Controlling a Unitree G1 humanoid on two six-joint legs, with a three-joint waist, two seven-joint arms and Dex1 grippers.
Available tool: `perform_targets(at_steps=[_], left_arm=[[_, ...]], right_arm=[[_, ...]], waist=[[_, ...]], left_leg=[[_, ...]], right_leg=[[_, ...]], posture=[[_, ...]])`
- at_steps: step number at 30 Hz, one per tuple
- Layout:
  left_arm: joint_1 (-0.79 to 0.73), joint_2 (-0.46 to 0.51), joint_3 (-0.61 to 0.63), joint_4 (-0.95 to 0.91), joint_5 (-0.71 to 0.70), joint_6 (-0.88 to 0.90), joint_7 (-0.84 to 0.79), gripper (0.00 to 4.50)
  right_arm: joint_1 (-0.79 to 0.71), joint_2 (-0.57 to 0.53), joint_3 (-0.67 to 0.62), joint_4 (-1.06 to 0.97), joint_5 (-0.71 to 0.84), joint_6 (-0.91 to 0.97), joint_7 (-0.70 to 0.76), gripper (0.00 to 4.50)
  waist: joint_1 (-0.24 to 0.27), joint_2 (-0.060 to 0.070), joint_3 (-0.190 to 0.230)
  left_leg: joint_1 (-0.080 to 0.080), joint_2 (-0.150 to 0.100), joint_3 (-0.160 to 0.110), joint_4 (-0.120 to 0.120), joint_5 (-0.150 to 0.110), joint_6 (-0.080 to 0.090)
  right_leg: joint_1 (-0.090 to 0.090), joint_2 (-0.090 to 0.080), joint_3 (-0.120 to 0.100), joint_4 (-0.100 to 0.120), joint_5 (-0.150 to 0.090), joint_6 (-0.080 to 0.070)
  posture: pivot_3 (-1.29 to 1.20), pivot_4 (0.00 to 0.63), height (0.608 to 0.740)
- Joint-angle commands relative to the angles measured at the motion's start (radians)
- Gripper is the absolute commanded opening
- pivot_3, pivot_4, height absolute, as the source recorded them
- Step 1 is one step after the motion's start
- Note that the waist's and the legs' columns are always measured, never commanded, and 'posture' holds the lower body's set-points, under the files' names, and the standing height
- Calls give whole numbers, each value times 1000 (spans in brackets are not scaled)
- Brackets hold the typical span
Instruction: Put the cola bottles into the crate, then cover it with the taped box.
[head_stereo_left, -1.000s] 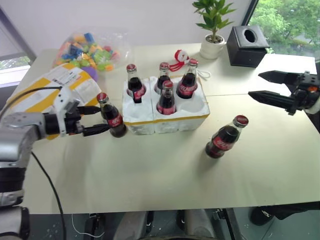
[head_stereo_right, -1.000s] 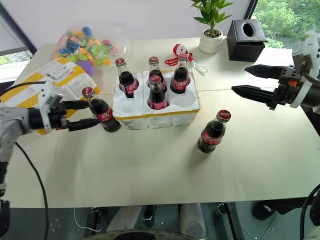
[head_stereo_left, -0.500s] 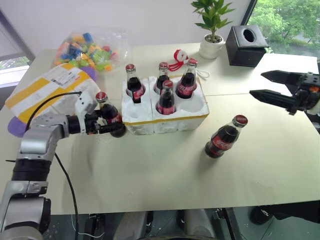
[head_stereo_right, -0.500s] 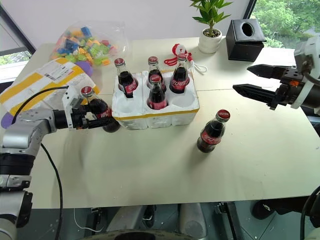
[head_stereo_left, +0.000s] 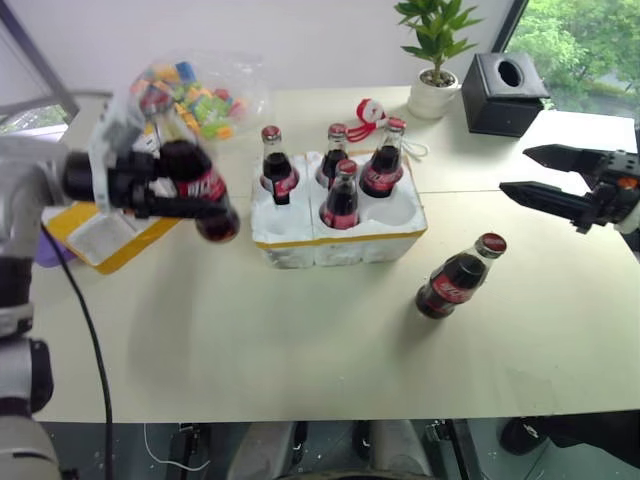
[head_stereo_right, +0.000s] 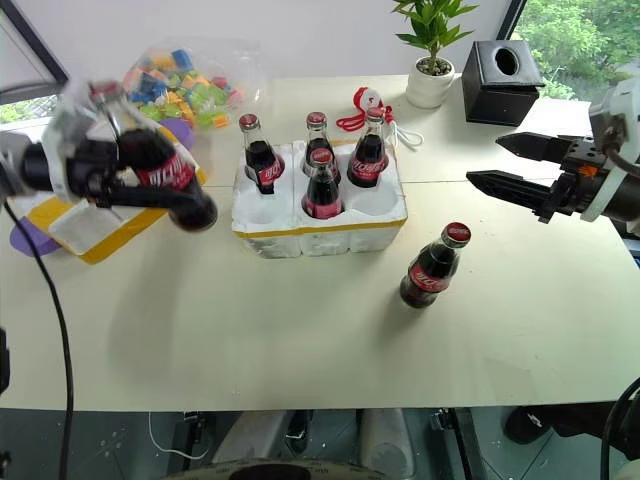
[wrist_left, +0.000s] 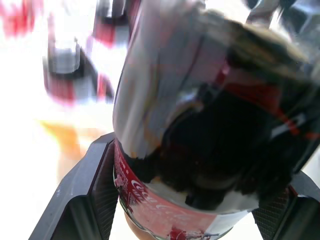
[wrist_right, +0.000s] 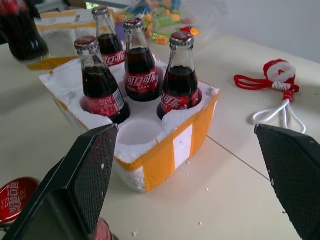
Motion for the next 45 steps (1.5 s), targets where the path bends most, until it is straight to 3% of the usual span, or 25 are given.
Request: perform_targets(at_steps=[1,10,14,21,36,37,39,45], left_arm=[[-141,-69,4,99,-16,6,8,2838],[-184,-260,-138,345,198,-254,63,2838],[-147,-273,-166,342,242,-318,40,2838],[-68,-264,-167,228,217,-260,2,2838],[29,-312,-160,213,257,-277,112,2838],[31,-314,-160,214,258,-279,118,3870],[33,-318,-154,214,261,-280,134,4430],[50,-289,-121,165,234,-245,135,4430]], right_arm=[[-1,0,-38,-39,17,-2,-13,4500],[52,5,-85,-84,37,21,-46,4500],[76,9,-107,-94,43,29,-62,4500],[102,24,-120,-104,54,33,-87,4500],[76,37,-92,-79,52,25,-101,4500],[76,36,-91,-79,52,25,-101,4500],[75,36,-90,-79,50,22,-101,4500],[88,32,-97,-96,46,25,-113,4500]], waist=[[0,0,0],[-8,-1,1],[-5,0,0],[-5,2,-2],[-12,1,-1],[-12,1,-1],[-9,1,-1],[-5,1,-1]], left_leg=[[0,0,0,1,0,0],[-1,0,1,3,1,-2],[-2,0,1,6,1,-2],[-1,1,1,7,-2,3],[-2,1,1,7,-1,2],[-2,1,1,7,-1,2],[-2,1,1,7,-1,2],[-2,1,1,7,-2,3]], right_leg=[[1,1,0,0,0,0],[0,1,0,1,0,1],[0,0,1,1,1,1],[1,0,1,1,1,2],[0,1,1,1,1,2],[0,1,1,1,1,2],[0,1,1,1,1,2],[1,1,1,1,2,2]], posture=[[0,150,732],[0,150,732],[0,150,732],[0,150,732],[0,150,732],[0,150,732],[0,150,732],[0,150,732]])
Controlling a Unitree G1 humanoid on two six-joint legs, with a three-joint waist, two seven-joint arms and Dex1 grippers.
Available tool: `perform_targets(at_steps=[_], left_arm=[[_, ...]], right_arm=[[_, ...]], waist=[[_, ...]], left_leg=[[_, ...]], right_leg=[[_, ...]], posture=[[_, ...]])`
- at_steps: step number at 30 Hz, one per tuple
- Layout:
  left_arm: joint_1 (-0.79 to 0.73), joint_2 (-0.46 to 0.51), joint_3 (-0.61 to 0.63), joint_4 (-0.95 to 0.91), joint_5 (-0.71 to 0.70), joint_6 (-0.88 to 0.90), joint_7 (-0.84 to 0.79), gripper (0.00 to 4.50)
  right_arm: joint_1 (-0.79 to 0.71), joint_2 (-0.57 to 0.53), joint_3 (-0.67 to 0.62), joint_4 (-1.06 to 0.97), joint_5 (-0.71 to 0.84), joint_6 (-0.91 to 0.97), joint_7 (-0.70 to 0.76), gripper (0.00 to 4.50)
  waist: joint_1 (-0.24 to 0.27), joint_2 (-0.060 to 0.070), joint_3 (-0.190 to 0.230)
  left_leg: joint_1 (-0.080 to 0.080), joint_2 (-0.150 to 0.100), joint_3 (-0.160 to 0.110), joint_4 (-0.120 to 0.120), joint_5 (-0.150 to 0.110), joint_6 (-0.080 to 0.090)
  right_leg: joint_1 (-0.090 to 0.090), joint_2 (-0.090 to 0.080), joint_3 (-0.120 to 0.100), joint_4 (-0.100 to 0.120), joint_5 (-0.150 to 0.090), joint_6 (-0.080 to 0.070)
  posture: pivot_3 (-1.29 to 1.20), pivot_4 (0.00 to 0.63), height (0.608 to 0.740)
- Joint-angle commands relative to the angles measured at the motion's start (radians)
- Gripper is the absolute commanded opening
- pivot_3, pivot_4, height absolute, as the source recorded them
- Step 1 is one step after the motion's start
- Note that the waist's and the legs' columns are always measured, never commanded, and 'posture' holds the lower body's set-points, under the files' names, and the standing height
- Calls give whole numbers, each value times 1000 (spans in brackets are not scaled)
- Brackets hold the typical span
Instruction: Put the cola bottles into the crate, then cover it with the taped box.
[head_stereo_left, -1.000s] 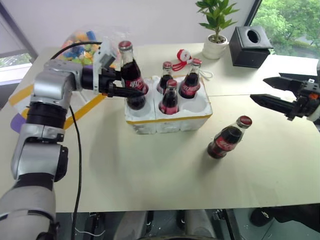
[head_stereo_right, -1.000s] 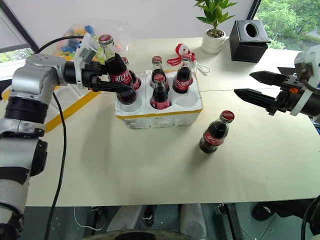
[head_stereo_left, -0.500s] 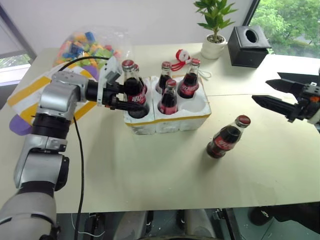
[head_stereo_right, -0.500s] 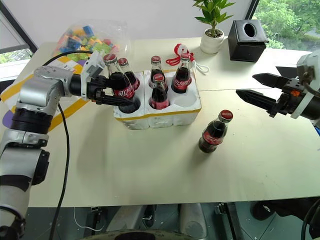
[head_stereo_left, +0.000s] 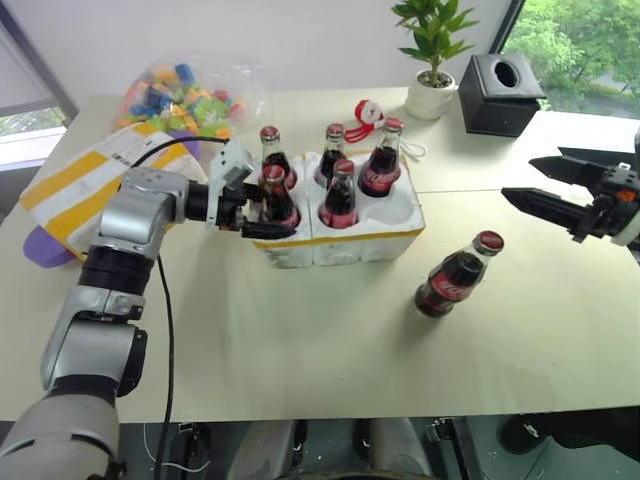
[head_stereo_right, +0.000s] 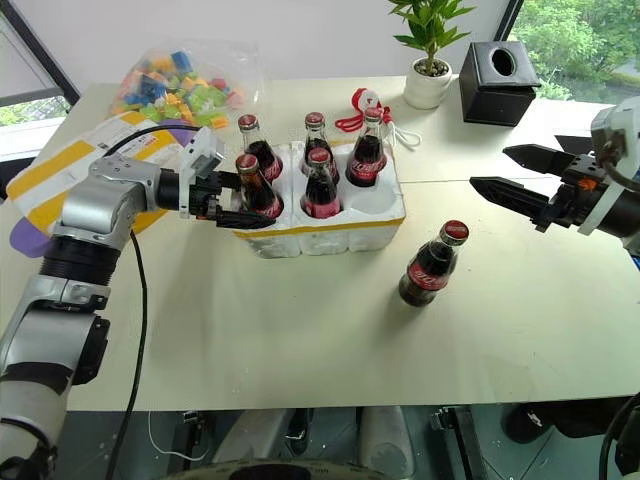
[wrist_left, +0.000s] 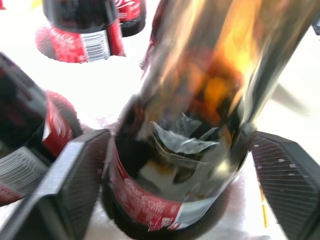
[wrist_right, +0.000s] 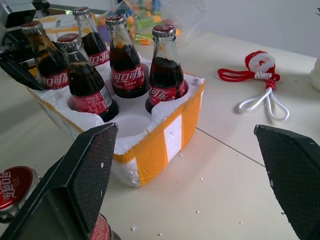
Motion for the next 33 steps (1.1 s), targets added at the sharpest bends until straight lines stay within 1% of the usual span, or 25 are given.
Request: perform_targets(at_steps=[1,4,6,8,11,14,16,18,20,22,24,26,29,33], left_arm=[[13,54,54,-67,-26,28,-2,4430],[16,132,110,-132,-76,81,-34,4430],[9,208,160,-167,-121,138,-61,4430],[1,290,207,-182,-157,181,-87,4430],[10,410,265,-223,-229,270,-148,4430],[78,489,314,-332,-330,373,-199,4430],[150,503,337,-424,-371,402,-187,4430],[225,496,341,-500,-378,390,-156,4430],[275,491,337,-546,-388,379,-146,4430],[289,485,328,-560,-394,375,-136,4430],[290,479,323,-563,-397,369,-126,4430],[285,473,304,-578,-398,358,-128,4430],[274,462,290,-595,-413,360,-121,4430],[263,441,272,-610,-419,358,-97,4430]], right_arm=[[6,-11,-39,-34,5,-6,-8,4500],[57,-29,-103,-60,0,-3,-11,4500],[109,-39,-175,-74,-1,9,-15,4500],[184,-46,-267,-82,-8,26,-6,4500],[337,-33,-415,-104,-34,42,26,4500],[474,20,-533,-151,-36,62,27,4500],[550,80,-593,-216,7,112,2,4500],[614,164,-613,-318,79,162,-36,4500],[660,250,-582,-449,134,175,-92,4500],[690,334,-512,-568,155,157,-162,4500],[702,383,-464,-625,165,138,-213,4500],[698,437,-368,-668,126,100,-274,4500],[692,473,-258,-686,81,50,-327,4500],[669,473,-131,-677,48,6,-355,4500]], waist=[[-1,0,0],[0,0,0],[1,0,0],[1,0,0],[6,0,0],[5,0,0],[4,1,-1],[3,1,-1],[3,1,-1],[0,1,-1],[-1,1,-1],[2,1,-1],[6,1,-1],[3,1,-1]], left_leg=[[0,0,0,0,0,0],[0,0,0,-1,0,-1],[-1,0,0,-1,0,-1],[-3,0,0,-1,2,-3],[-3,0,-1,-1,1,-2],[-2,0,-2,0,-1,2],[2,0,-2,0,-2,3],[6,0,-2,-1,-3,3],[6,1,-2,-2,-3,3],[6,2,-2,-1,-3,2],[6,3,-1,-1,-3,2],[6,3,-1,-1,-3,2],[6,3,-1,-1,-3,1],[6,2,-1,-1,-3,2]], right_leg=[[0,0,0,0,0,0],[-1,0,0,0,0,0],[-2,0,0,0,0,0],[-3,0,0,0,0,0],[-3,0,0,0,0,0],[0,1,0,-2,0,0],[4,0,0,-3,0,0],[8,0,0,-3,-1,0],[8,0,0,-3,-2,-3],[7,1,1,-3,-2,-3],[7,2,1,-3,-2,-3],[7,2,1,-4,-2,-3],[7,2,1,-4,-2,-3],[7,2,1,-4,-2,-3]], posture=[[0,150,732],[0,150,732],[0,150,732],[0,150,732],[0,150,732],[0,150,732],[0,150,732],[0,150,732],[0,150,732],[0,150,732],[0,150,732],[0,150,732],[0,150,732],[0,150,732]])
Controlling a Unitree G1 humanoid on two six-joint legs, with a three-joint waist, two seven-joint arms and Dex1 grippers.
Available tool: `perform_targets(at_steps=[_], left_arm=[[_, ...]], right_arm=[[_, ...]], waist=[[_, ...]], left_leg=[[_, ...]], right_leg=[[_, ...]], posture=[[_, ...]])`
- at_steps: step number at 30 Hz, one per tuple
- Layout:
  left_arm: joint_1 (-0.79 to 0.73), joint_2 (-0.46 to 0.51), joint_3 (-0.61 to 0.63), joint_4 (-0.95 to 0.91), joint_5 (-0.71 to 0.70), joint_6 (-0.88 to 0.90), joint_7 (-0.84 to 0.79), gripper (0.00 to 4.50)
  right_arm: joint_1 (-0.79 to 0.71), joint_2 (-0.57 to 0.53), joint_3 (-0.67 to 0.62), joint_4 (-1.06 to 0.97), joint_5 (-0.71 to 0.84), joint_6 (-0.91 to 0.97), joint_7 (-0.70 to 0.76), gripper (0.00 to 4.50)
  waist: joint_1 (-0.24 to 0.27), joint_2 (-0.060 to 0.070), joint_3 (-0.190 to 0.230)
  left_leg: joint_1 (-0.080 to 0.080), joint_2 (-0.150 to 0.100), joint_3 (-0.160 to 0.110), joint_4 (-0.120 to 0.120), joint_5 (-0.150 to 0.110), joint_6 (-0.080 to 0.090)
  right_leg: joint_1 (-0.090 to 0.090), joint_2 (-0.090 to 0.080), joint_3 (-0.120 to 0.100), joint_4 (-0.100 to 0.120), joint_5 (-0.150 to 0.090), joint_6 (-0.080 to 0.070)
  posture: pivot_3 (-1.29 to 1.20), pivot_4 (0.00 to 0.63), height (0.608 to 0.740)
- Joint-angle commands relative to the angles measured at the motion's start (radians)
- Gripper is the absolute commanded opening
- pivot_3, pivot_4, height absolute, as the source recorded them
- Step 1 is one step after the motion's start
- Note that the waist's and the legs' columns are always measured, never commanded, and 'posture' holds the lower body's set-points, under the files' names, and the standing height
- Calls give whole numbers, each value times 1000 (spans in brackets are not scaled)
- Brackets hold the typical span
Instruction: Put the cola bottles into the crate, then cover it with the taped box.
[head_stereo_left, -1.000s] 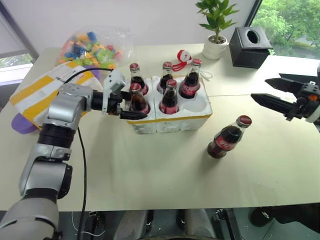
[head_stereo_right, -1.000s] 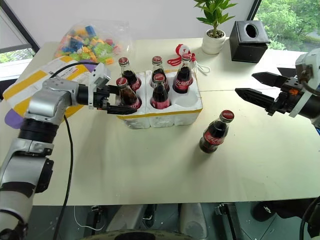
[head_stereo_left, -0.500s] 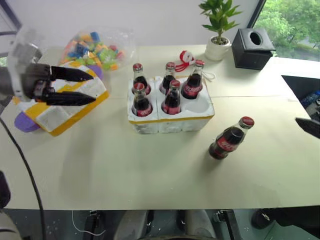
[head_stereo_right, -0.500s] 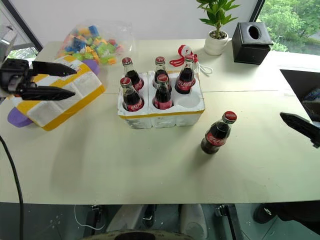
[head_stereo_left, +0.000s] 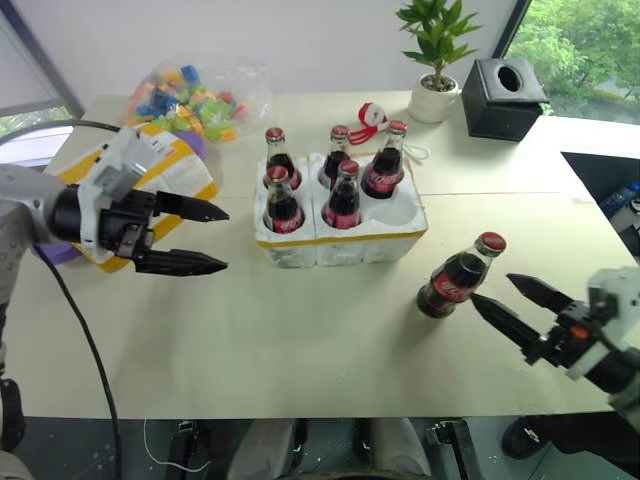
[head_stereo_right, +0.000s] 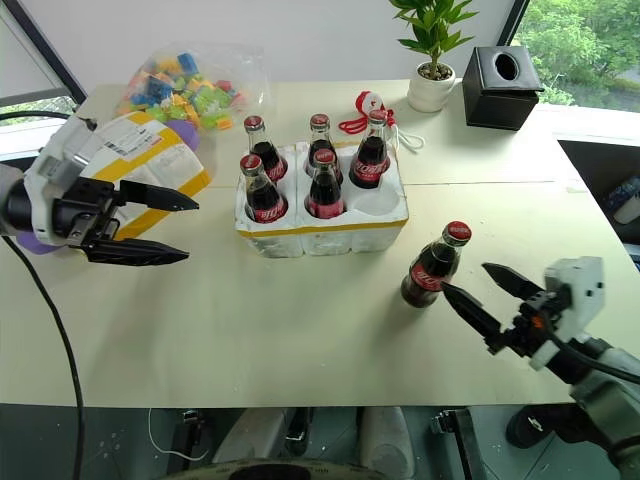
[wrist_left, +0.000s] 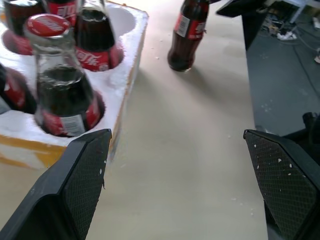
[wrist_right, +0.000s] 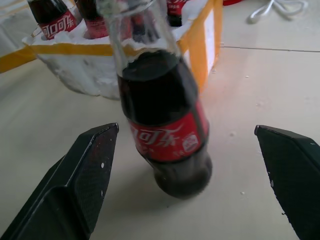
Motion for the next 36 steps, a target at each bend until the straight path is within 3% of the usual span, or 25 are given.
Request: perform_targets(at_steps=[1,12,17,21,25,28,33,36], left_arm=[[-28,-3,-4,-30,-20,-10,17,4430],[-39,-4,-8,-38,-25,-20,53,4430],[-43,-10,-10,-46,-32,-17,69,4500],[-38,-10,-5,-44,-38,-18,80,4500],[-37,-14,1,-40,-39,-21,96,4500],[-41,-23,-1,-33,-33,-31,108,4500],[-49,-36,-2,-25,-28,-44,128,4500],[-47,-41,2,-22,-26,-50,144,4500]], right_arm=[[-24,1,64,-12,-23,-51,-29,4500],[-133,11,239,124,-87,-119,-69,4500],[-169,16,254,133,-73,-138,-78,2859],[-193,-38,173,73,46,-102,-73,2855],[-327,-165,49,103,278,-48,-74,2855],[-502,-247,53,198,359,-17,-107,2855],[-728,-269,190,331,284,-21,-131,2855],[-848,-234,349,416,141,-59,-124,2855]], waist=[[-1,0,0],[0,0,0],[-1,0,0],[-1,1,1],[-3,1,2],[-5,1,2],[-2,0,2],[-3,0,2]], left_leg=[[0,0,0,0,0,0],[0,0,0,0,1,0],[0,0,0,0,1,0],[0,0,-1,-1,1,0],[-1,0,0,0,1,0],[0,1,0,0,1,0],[-1,2,0,-2,1,0],[-2,1,0,-2,1,0]], right_leg=[[0,0,0,0,0,0],[0,1,0,0,0,0],[-1,1,0,0,0,0],[-2,1,0,1,1,1],[-2,1,0,0,1,1],[-1,1,0,0,0,0],[-2,2,0,0,1,0],[-3,1,0,0,1,1]], posture=[[0,150,732],[0,150,732],[0,150,732],[0,150,732],[0,150,732],[0,150,732],[0,150,732],[0,150,732]])
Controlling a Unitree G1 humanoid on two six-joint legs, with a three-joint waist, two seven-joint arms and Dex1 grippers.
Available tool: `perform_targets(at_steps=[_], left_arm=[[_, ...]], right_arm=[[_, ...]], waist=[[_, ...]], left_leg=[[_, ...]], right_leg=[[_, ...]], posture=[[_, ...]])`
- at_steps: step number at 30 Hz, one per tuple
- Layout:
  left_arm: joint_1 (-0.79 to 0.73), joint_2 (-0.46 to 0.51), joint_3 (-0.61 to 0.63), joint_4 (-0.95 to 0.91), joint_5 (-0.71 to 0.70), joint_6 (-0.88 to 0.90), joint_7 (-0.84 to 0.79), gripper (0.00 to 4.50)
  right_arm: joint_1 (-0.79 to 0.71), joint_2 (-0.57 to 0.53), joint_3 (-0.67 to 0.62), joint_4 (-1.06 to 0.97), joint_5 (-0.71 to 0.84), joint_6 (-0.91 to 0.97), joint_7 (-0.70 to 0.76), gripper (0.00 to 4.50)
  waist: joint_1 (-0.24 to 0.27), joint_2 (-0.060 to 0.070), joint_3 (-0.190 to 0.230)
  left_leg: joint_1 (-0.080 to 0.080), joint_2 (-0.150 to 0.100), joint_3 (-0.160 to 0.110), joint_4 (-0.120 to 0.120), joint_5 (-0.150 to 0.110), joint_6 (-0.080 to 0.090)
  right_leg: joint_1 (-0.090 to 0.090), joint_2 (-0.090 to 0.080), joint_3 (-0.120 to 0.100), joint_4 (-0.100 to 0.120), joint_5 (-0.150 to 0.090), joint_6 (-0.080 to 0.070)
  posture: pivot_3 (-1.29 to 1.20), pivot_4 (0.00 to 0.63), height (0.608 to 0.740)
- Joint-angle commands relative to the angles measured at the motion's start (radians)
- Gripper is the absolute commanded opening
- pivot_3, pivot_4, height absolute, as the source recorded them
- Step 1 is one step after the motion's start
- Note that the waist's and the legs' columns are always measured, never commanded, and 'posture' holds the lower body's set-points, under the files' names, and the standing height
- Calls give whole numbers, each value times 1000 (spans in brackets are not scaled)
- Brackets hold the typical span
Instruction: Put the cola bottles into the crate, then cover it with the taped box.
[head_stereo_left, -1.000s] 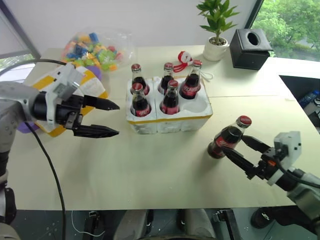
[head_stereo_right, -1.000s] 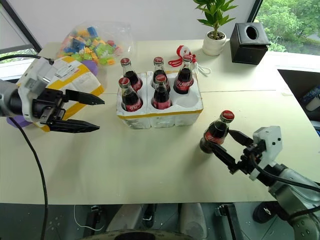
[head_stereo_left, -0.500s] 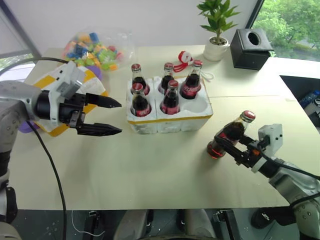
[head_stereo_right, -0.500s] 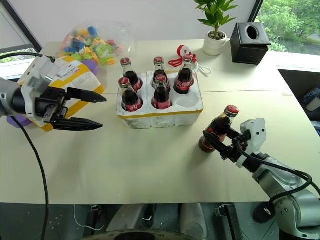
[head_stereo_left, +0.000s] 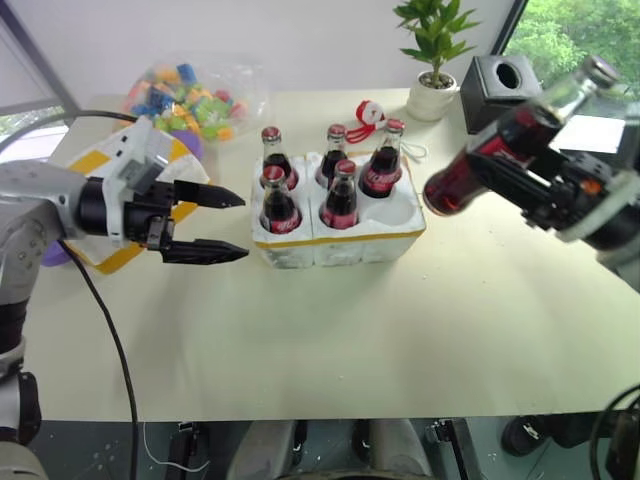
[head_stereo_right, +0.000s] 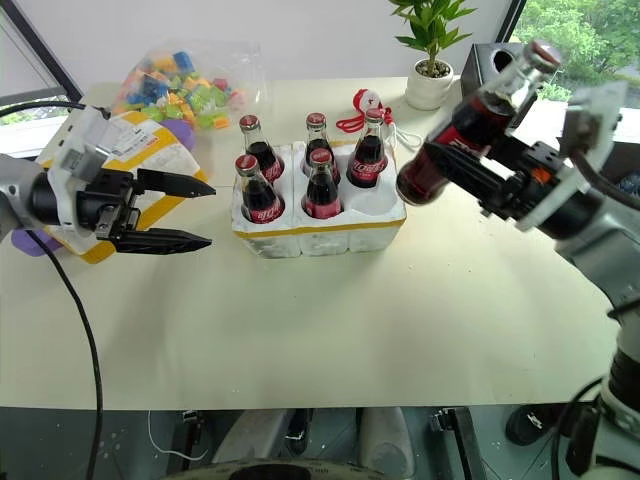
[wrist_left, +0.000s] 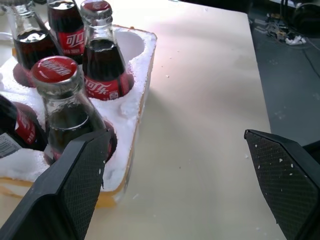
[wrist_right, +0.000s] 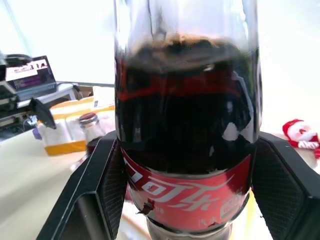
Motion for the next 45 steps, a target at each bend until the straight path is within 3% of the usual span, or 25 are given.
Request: perform_targets(at_steps=[1,4,10,25,32,34,36,42,45], left_arm=[[-14,1,29,-10,-3,-24,18,4500],[-3,4,37,-21,-9,-28,29,4500],[2,9,59,-29,-24,-18,54,4500],[4,1,62,-29,-31,-32,93,4500],[13,-5,58,-30,-23,-45,96,4500],[16,-4,58,-29,-21,-47,96,4500],[24,-3,57,-35,-23,-48,92,4500],[30,-7,51,-48,-34,-46,92,4500],[47,11,70,-38,3,-67,118,4500]], right_arm=[[-117,39,127,68,-133,-62,8,2855],[-176,92,229,159,-257,-114,31,2855],[-208,164,286,280,-363,-168,92,2855],[-210,243,263,279,-386,-148,142,2855],[-167,237,283,331,-469,-181,168,2855],[-142,235,297,336,-493,-193,183,3865],[-120,237,305,330,-512,-206,194,4410],[-123,233,282,324,-534,-223,197,4410],[-130,147,246,276,-508,-192,265,4410]], waist=[[-1,0,0],[-2,0,0],[1,-1,0],[-2,-1,0],[-3,-1,0],[1,-1,0],[0,-1,0],[-4,-1,0],[-2,-1,0]], left_leg=[[0,0,0,0,0,0],[-1,0,1,0,0,0],[-2,-1,0,-1,2,-4],[-1,-1,0,-1,2,-4],[-2,-1,0,-4,4,-7],[-2,-1,0,-4,4,-7],[-2,-1,0,-4,4,-7],[-2,0,0,-4,4,-7],[-2,-1,0,-4,4,-7]], right_leg=[[-1,0,0,0,0,0],[-2,0,0,0,1,2],[-3,0,0,0,1,2],[-4,1,0,2,2,1],[-6,1,0,1,2,1],[-6,1,0,1,2,1],[-5,1,0,1,2,1],[-6,2,1,2,2,1],[-6,1,1,2,2,1]], posture=[[0,150,732],[0,150,732],[0,150,732],[0,150,732],[0,150,732],[0,150,732],[0,150,732],[0,150,732],[0,150,732]])
